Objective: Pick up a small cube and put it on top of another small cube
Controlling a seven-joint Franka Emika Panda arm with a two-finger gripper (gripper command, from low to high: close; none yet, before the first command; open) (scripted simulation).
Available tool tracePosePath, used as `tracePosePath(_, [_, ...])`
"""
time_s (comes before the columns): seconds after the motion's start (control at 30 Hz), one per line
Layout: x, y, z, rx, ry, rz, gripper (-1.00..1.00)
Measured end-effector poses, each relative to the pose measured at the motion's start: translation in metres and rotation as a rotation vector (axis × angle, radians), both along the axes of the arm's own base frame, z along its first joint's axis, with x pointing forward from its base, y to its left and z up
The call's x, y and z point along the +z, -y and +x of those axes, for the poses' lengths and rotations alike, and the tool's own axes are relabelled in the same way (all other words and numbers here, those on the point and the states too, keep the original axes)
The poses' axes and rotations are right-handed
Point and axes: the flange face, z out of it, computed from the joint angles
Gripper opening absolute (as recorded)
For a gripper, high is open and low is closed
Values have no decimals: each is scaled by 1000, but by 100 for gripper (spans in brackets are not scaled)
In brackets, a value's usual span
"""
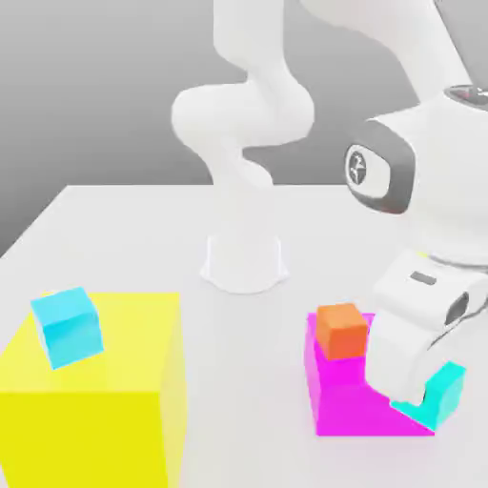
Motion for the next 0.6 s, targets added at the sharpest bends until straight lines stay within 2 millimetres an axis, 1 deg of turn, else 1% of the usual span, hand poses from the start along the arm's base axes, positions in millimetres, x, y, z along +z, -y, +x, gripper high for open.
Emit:
tracePosePath(0.07, [24, 68, 11, -213, -5, 1, -100])
tracePosePath(0.1, [37, 102, 13, -322, -7, 3, -100])
tracePosePath(0.17, [65, 166, 10, -540, -13, 10, -100])
tracePosePath(0.23, [93, 228, -3, -754, -20, 21, -100])
tracePosePath(0.27, [106, 255, -12, -852, -23, 27, -100])
tracePosePath(0.33, [132, 300, -33, -1033, -30, 42, -100])
tracePosePath(0.37, [139, 298, -37, -1070, -25, 45, -100])
tracePosePath(0.4, [134, 297, -38, -1087, -23, 47, -100])
tracePosePath(0.47, [109, 296, -39, -1102, -21, 48, -100])
tracePosePath(0.5, [94, 296, -39, -1104, -21, 48, 100])
tracePosePath(0.6, [94, 296, -39, -1104, -21, 48, 100])
